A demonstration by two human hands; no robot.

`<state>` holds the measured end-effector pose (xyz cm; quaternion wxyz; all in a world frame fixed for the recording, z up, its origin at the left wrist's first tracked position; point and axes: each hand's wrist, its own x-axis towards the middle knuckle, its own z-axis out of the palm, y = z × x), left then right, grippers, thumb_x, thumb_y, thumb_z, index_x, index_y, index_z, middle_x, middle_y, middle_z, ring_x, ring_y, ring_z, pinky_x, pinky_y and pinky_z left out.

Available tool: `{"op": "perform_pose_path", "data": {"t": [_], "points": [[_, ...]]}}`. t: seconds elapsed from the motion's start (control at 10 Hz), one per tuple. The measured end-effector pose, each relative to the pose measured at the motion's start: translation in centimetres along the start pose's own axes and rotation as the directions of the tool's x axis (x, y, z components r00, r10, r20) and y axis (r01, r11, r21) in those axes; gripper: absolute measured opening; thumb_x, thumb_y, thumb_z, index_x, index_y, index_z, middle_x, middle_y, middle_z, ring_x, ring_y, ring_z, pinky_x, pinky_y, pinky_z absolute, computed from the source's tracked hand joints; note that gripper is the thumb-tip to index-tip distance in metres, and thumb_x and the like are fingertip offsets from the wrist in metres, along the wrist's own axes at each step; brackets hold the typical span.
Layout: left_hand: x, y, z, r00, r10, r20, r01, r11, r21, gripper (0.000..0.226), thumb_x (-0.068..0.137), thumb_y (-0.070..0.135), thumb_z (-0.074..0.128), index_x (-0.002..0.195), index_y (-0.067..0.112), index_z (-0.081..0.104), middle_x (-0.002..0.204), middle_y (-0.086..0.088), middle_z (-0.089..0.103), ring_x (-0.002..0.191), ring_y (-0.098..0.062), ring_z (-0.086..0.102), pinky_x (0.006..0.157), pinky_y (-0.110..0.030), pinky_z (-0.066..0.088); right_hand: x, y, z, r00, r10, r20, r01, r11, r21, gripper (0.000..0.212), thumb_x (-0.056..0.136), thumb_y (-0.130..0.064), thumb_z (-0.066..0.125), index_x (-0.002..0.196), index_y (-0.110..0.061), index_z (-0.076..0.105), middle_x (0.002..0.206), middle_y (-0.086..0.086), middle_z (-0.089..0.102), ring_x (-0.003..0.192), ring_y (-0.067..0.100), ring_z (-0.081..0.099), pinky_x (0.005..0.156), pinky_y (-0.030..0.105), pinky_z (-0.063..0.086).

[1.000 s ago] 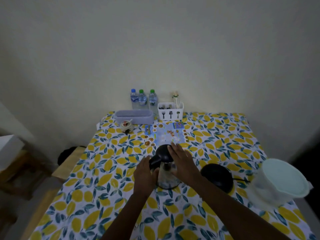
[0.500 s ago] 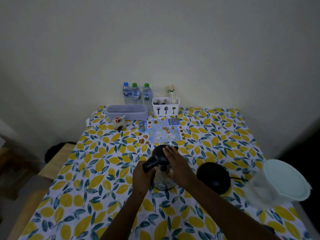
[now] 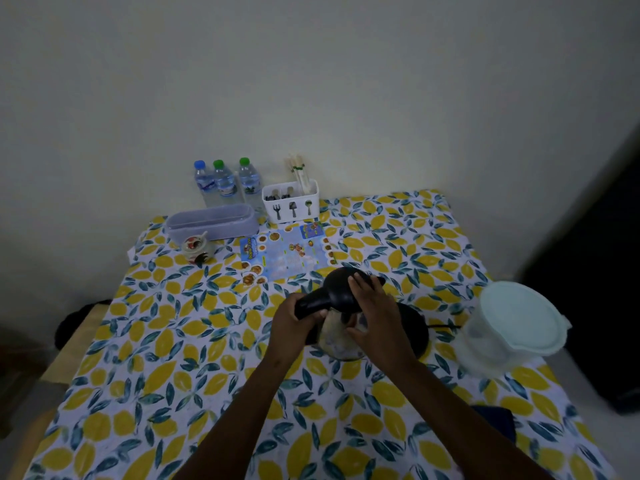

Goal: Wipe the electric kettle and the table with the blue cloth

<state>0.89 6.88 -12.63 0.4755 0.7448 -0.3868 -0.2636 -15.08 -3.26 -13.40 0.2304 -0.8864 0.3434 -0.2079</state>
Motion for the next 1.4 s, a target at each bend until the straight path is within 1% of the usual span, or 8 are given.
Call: {"op": "perform_pose_path", "data": {"t": [0.1,0.3,0.5,0.7,0.9,1.2,1.3,1.4], "points": [[2.0,2.1,3.2,0.993,0.046,0.107,-0.044,0.999,-0.020,0.019,0.086,0.028,0.071,0.098,0.026,0.056,0.091,0.007,0.060,0.084,-0.009,0.059,0.071,-0.025,0.047,-0.8,2.2,-2.6,0.993,0.092,-0.072,-0.088,0.995,0.055,0.097,0.080,-0.011,0.073,0.148,-0.038,0.009,0.157,-0.010,0.013,0.147,0.019,-0.002,0.114,0.051,0.028],[4.6,3.8,7.7,0.970,0.074,0.232,-0.069,0.997,-0.030,0.021,0.085,0.033,0.071,0.097,0.030,0.054,0.091,0.013,0.058,0.078,0.008,0.056,0.066,-0.009,0.043,-1.1,5.3,-5.4,0.972,0.212,-0.103,-0.204,0.975,0.086,0.092,0.078,-0.007,0.073,0.150,-0.025,0.017,0.159,-0.002,0.018,0.147,0.019,-0.003,0.114,0.049,0.032],[5.9,3.6,9.7,0.956,0.060,0.288,-0.062,0.998,-0.002,0.033,0.085,0.033,0.072,0.107,0.013,0.058,0.093,-0.001,0.060,0.081,-0.012,0.058,0.070,-0.019,0.042,-1.7,6.8,-5.4,0.957,0.262,-0.124,-0.251,0.963,0.095,0.093,0.078,-0.009,0.074,0.150,-0.025,0.017,0.158,-0.008,0.014,0.147,0.018,-0.003,0.114,0.046,0.030],[6.5,3.1,9.5,0.944,0.064,0.322,-0.079,0.996,0.032,0.028,0.084,0.035,0.072,0.103,0.020,0.057,0.091,0.007,0.059,0.076,0.007,0.056,0.065,-0.004,0.041,-1.9,6.8,-5.0,0.957,0.248,-0.148,-0.237,0.967,0.091,0.095,0.077,-0.010,0.075,0.149,-0.025,0.015,0.155,-0.012,0.009,0.148,0.023,-0.001,0.114,0.041,0.025],[5.9,1.5,9.1,0.961,0.028,0.276,-0.048,0.997,0.065,0.027,0.082,0.036,0.074,0.100,0.024,0.057,0.090,0.010,0.059,0.075,0.012,0.055,0.064,-0.002,0.041,-2.4,6.0,-4.5,0.964,0.235,-0.122,-0.225,0.970,0.096,0.093,0.078,-0.011,0.075,0.149,-0.026,0.018,0.154,-0.014,0.011,0.148,0.020,0.001,0.108,0.040,0.037],[5.6,1.9,8.8,0.956,0.096,0.276,-0.128,0.987,0.101,0.029,0.083,0.046,0.068,0.097,0.023,0.057,0.086,0.004,0.060,0.073,-0.005,0.056,0.064,-0.015,0.041,-2.1,6.2,-4.0,0.972,0.205,-0.111,-0.198,0.978,0.066,0.092,0.080,-0.015,0.073,0.150,-0.027,0.014,0.155,-0.013,0.008,0.149,0.022,0.000,0.111,0.041,0.033],[4.6,1.9,8.6,0.944,0.207,0.258,-0.245,0.961,0.127,0.032,0.090,0.043,0.062,0.110,0.019,0.058,0.106,-0.005,0.061,0.096,-0.014,0.058,0.084,-0.024,0.047,-2.3,6.3,-3.9,0.972,0.170,-0.163,-0.174,0.985,-0.013,0.083,0.082,-0.022,0.069,0.150,-0.019,0.021,0.159,-0.001,0.017,0.148,0.028,0.008,0.115,0.050,0.028],[3.9,1.8,7.9,0.952,0.214,0.219,-0.261,0.941,0.214,0.048,0.094,0.040,0.057,0.136,0.019,0.046,0.140,-0.004,0.050,0.128,-0.018,0.046,0.106,-0.032,0.039,-2.0,6.4,-3.9,0.972,0.095,-0.214,-0.124,0.984,-0.129,0.078,0.083,-0.028,0.067,0.148,-0.015,0.027,0.157,0.005,0.028,0.146,0.029,0.015,0.113,0.053,0.028]]}}
